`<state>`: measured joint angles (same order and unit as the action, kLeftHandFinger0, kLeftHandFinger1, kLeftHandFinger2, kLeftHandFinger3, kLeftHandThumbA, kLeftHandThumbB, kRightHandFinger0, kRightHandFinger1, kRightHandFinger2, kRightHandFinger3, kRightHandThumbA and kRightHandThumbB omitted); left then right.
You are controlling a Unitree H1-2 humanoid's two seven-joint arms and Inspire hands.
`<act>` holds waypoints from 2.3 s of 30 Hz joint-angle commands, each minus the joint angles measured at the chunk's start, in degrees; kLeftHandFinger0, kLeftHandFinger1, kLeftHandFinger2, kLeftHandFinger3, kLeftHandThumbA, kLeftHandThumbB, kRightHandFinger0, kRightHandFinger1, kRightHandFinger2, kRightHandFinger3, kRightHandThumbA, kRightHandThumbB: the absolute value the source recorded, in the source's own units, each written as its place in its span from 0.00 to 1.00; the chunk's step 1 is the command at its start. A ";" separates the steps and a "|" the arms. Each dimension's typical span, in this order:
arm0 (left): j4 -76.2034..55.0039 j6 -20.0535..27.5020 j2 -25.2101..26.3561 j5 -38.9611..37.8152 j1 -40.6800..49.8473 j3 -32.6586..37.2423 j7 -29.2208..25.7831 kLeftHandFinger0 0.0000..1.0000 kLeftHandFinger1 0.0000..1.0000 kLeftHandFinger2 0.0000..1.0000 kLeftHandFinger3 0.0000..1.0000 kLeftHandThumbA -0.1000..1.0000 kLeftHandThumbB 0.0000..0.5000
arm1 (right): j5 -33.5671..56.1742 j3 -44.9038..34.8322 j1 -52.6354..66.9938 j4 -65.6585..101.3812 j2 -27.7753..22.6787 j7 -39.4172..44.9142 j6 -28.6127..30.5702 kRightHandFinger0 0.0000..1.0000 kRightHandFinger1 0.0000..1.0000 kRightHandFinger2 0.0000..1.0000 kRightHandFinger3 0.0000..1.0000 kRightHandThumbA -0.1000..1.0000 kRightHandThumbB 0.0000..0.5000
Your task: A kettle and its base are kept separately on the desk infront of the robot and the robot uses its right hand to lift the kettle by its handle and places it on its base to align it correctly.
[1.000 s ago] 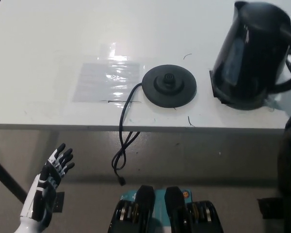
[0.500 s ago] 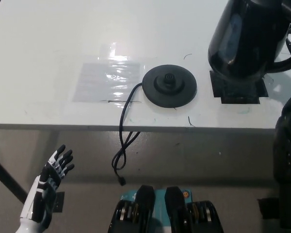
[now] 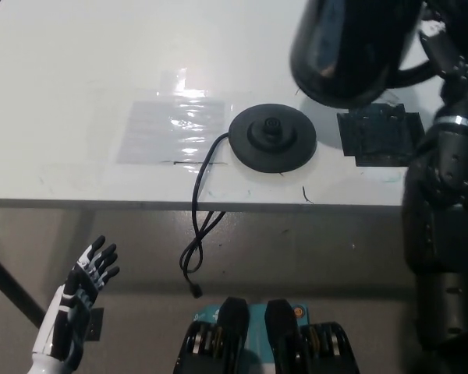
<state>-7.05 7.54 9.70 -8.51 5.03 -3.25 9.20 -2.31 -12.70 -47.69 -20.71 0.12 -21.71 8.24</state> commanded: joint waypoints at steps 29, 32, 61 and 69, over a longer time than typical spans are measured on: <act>-0.73 1.81 0.94 -0.35 -1.35 0.31 1.51 1.00 1.00 1.00 1.00 1.00 0.36 | -6.40 6.52 -9.19 -5.42 4.72 -5.00 4.07 0.00 0.25 0.66 0.78 0.00 0.23; -0.79 1.76 0.96 -0.63 -1.56 0.15 1.48 1.00 1.00 1.00 1.00 1.00 0.30 | -7.18 7.11 -9.20 -5.53 4.91 -5.32 3.44 0.00 0.24 0.65 0.77 0.00 0.24; -0.40 2.41 0.84 0.18 -1.10 0.62 1.44 1.00 1.00 1.00 1.00 1.00 0.26 | -6.95 6.91 -7.31 -8.83 4.17 -6.39 5.65 0.00 0.27 0.70 0.81 0.00 0.24; -0.81 1.97 0.76 0.01 -1.11 0.70 1.39 1.00 1.00 1.00 1.00 1.00 0.25 | -6.97 6.82 -7.30 -8.73 4.20 -6.47 5.07 0.00 0.25 0.70 0.79 0.00 0.27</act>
<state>-6.82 8.04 9.75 -8.49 3.83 -2.89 9.73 -9.61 -5.78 -51.16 -31.94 4.17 -27.02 8.12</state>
